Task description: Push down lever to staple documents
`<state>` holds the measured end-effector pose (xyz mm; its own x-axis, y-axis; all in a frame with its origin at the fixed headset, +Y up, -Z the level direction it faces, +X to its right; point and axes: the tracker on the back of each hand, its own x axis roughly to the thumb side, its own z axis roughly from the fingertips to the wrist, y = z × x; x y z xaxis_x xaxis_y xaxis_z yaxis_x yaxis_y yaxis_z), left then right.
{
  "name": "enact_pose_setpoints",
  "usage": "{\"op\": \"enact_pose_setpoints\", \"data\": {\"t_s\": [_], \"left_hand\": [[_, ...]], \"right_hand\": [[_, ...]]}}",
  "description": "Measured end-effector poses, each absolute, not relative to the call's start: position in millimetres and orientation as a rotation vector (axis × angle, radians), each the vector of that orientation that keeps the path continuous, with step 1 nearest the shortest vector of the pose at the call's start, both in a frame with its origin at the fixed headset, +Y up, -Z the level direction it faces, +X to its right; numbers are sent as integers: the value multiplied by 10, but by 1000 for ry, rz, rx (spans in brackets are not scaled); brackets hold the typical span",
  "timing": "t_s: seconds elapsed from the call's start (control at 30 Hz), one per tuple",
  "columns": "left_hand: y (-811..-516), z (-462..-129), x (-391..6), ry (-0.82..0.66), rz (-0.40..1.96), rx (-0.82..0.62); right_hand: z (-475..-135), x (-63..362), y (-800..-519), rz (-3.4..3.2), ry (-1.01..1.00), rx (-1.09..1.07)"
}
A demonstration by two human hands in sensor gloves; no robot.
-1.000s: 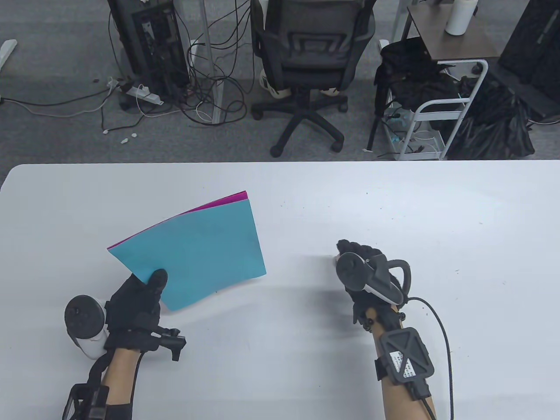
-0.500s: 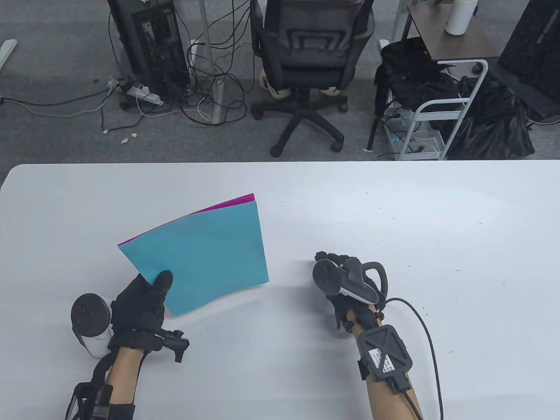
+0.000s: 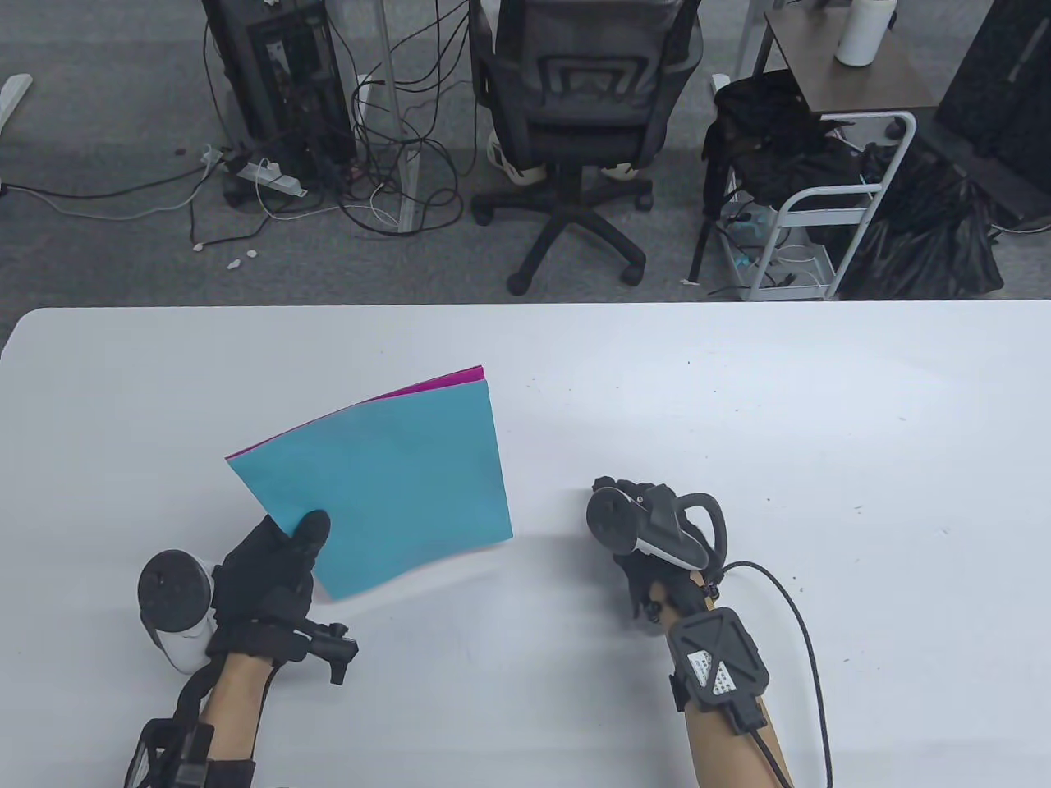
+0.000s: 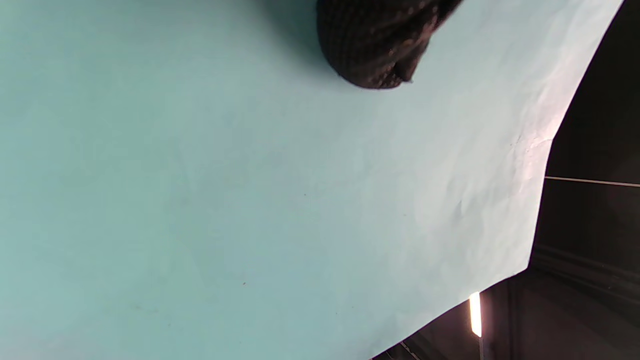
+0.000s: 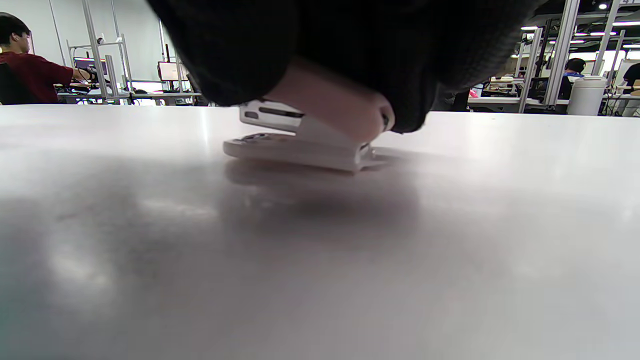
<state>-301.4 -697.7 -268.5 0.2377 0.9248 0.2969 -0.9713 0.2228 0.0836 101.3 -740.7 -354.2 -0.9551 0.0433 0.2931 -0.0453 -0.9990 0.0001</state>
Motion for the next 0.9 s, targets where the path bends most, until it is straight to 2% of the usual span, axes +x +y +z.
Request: {"op": "enact_pose_setpoints", "data": {"t_s": [0.4,0.6,0.9], "left_hand": [[-6953,-2670,-2875,-219,1304,217],[-6822,-2721,-2877,-194,1302,140],[-6529,-3023,-2982,-27,1152,-207]], "right_hand": [[-3551,995,-7417,3064,2,459],[-3555,1002,-7426,3049,3,454],[-3567,1009,-7436,3038,14,455]]}}
